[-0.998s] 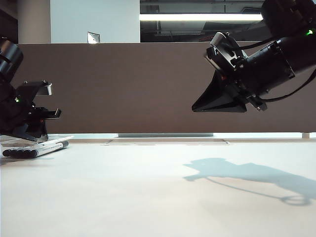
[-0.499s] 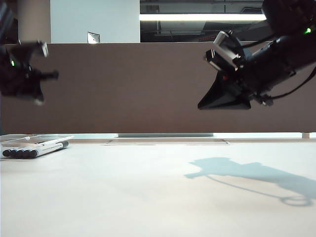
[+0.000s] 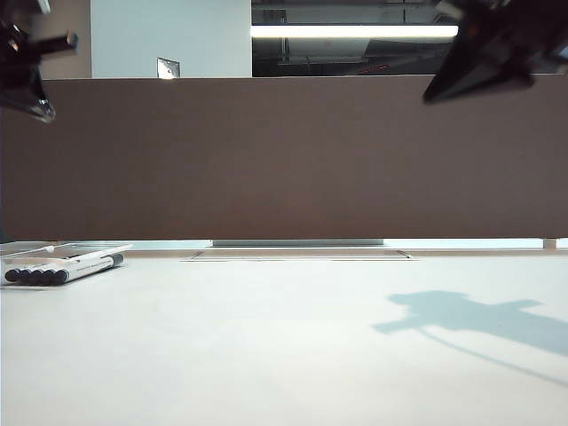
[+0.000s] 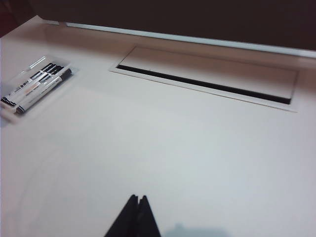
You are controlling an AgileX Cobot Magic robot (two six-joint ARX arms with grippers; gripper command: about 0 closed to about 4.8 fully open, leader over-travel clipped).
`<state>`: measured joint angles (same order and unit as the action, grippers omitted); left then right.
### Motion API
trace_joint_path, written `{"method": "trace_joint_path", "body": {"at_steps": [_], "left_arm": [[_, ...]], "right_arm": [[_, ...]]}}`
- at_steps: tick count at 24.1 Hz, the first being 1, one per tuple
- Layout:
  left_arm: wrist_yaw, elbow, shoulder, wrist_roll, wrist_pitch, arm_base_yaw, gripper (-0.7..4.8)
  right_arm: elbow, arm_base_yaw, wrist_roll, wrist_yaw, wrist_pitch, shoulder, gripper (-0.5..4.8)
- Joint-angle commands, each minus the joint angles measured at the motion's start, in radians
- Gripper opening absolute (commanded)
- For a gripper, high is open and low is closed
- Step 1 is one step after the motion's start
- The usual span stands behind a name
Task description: Pick up the black marker on the right and put it into the packaging box on the left, making sure the marker fit the shape of the box's grooves.
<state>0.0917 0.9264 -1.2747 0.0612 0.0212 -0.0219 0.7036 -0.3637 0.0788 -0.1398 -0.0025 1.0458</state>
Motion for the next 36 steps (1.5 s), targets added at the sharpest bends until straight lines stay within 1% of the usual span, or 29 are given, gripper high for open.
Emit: {"method": "trace_joint_path", "body": {"at_steps": [1,7,10,12,17,22,28,31,36], "left_arm": [[0.001,-0.07,0.102,0.002,0.003,-0.004,-0.06],[0.001,-0.22,0.287,-0.001,-0.023,-0.011,-0.06],[0.001,-0.293,0.359,-0.001,-0.039,-0.011,-0.06],[0.001,-0.393,0.47,-0.001,-0.084,-0.011,-0.06],[0.001,-0.472,0.585,-0.001,-0.122,-0.011,-0.06],[0.001,-0.584,0.705,0.0,-0.154,-0.011,-0.06],[0.001,-0.658,0.811,0.0,-0.185,-0.011,-0.06],[0.001,-0.698,0.901,-0.002,-0.203,-0.013,-0.06],[0.001,-0.766,1.055,-0.004,-0.202,0.018,-0.06]], "right_arm": [[-0.035,-0.001,-0.035,0.018,-0.06,-0.093,-0.06],[-0.161,-0.001,-0.035,0.057,-0.053,-0.273,-0.06],[-0.201,-0.001,-0.035,0.085,-0.069,-0.329,-0.06],[-0.207,-0.003,-0.035,0.093,-0.114,-0.361,-0.05],[-0.207,-0.003,-0.035,0.095,-0.114,-0.361,-0.05],[-0.207,-0.003,-0.035,0.095,-0.114,-0.361,-0.05],[-0.207,-0.003,-0.035,0.095,-0.114,-0.361,-0.05],[-0.207,-0.003,-0.035,0.096,-0.114,-0.361,-0.05],[-0.207,-0.003,-0.035,0.095,-0.114,-0.361,-0.05]]}}
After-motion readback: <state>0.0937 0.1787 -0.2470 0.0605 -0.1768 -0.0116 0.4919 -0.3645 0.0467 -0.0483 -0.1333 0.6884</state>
